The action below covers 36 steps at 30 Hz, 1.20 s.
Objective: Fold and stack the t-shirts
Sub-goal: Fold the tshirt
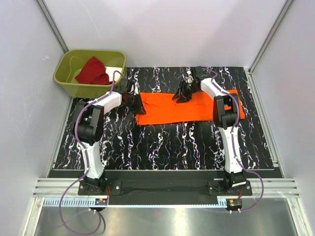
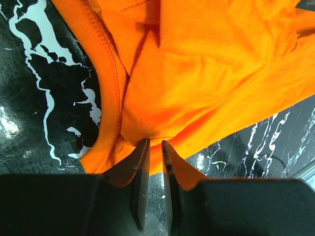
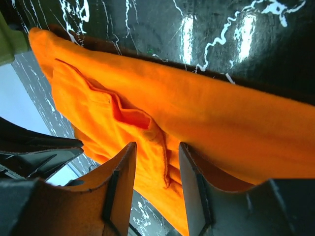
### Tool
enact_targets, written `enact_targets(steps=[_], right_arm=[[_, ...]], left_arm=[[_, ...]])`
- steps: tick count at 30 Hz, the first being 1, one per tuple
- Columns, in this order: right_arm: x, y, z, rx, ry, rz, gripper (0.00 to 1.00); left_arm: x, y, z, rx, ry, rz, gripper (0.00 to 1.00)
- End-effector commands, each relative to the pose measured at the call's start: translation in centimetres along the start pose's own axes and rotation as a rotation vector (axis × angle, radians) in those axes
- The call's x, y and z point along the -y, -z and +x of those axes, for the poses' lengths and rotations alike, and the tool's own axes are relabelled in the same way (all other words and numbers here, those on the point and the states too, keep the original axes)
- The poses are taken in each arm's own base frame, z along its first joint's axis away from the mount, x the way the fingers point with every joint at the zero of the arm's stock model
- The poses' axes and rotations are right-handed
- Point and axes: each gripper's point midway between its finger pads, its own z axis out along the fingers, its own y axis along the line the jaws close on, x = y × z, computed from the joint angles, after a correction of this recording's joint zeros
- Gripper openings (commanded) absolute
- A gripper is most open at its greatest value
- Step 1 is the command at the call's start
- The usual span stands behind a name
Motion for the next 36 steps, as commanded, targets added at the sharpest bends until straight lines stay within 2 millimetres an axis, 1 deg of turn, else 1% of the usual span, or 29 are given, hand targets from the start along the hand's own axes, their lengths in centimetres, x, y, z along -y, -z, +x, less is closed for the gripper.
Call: enact_targets(steps=[1, 5, 8, 9, 10, 12, 15, 16, 18, 19, 20, 21, 22, 23, 24, 27, 28, 32, 35, 36], right_arm=[[-2.4, -0.1, -1.0, 0.02, 0.068, -0.069, 0.46], [-2.7, -0.6, -1.1, 0.023, 0.071, -0.085, 0.42], [-3.0, -1.0, -1.5, 0.028, 0.068, -0.098, 0.39], [-2.7, -1.4, -1.5, 0.025, 0.059, -0.096, 0.37], [-3.1, -1.2, -1.9, 0.032, 0.062, -0.106, 0.35], [-3.0, -1.7, -1.9, 0.025, 0.046, -0.111, 0.31], [-3.2, -1.6, -2.1, 0.029, 0.04, -0.112, 0.26], [-3.2, -1.6, -2.3, 0.034, 0.046, -0.106, 0.22], [-3.0, -1.2, -2.5, 0.047, 0.046, -0.084, 0.18], [-3.0, -0.7, -3.0, 0.072, 0.053, -0.064, 0.13], [-2.7, -0.3, -3.3, 0.087, 0.05, -0.046, 0.12], [-2.6, 0.4, -4.0, 0.122, 0.055, -0.019, 0.08], [-2.4, 0.6, -4.1, 0.131, 0.055, -0.003, 0.02], [-2.3, 1.1, -4.5, 0.15, 0.055, 0.006, 0.0], [-2.0, 1.8, -5.2, 0.182, 0.054, 0.029, 0.0], [-1.9, 2.6, -5.6, 0.216, 0.054, 0.051, 0.0], [-1.6, 2.5, -5.4, 0.213, 0.052, 0.056, 0.0], [-1.6, 2.5, -5.2, 0.208, 0.041, 0.054, 0.0], [-1.2, 2.4, -5.2, 0.213, 0.034, 0.074, 0.0], [-1.3, 2.5, -5.3, 0.215, 0.037, 0.072, 0.04]], left_arm=[[0.4, -0.1, -0.6, 0.017, -0.001, 0.031, 0.2], [0.5, -0.2, -0.5, 0.016, -0.001, 0.033, 0.2], [0.1, -0.3, -0.4, 0.011, 0.004, 0.026, 0.2], [0.1, -0.4, -0.3, 0.009, 0.004, 0.027, 0.2], [0.0, -0.4, -0.2, 0.007, 0.006, 0.024, 0.2], [-0.1, -0.5, -0.2, 0.005, 0.007, 0.021, 0.2], [-0.3, -0.5, -0.2, 0.008, 0.008, 0.009, 0.2], [-0.4, -0.5, -0.2, 0.006, 0.014, 0.001, 0.19], [-1.0, -0.6, -0.1, 0.001, 0.024, -0.019, 0.18], [-1.1, -0.7, 0.0, -0.006, 0.028, -0.025, 0.17], [-1.3, -0.8, 0.2, -0.012, 0.033, -0.03, 0.16], [-1.5, -1.0, 0.3, -0.017, 0.037, -0.036, 0.16], [-1.7, -1.1, 0.5, -0.021, 0.038, -0.04, 0.15], [-1.7, -1.1, 0.5, -0.021, 0.038, -0.04, 0.15], [-1.9, -1.2, 0.7, -0.024, 0.042, -0.046, 0.15], [-2.2, -1.2, 0.6, -0.018, 0.036, -0.056, 0.15], [-2.3, -1.2, 0.7, -0.02, 0.038, -0.06, 0.14], [-2.6, -1.2, 0.5, -0.016, 0.029, -0.076, 0.12], [-2.9, -1.0, 0.5, -0.014, 0.024, -0.095, 0.12], [-3.0, -1.1, 0.5, -0.016, 0.023, -0.097, 0.11]])
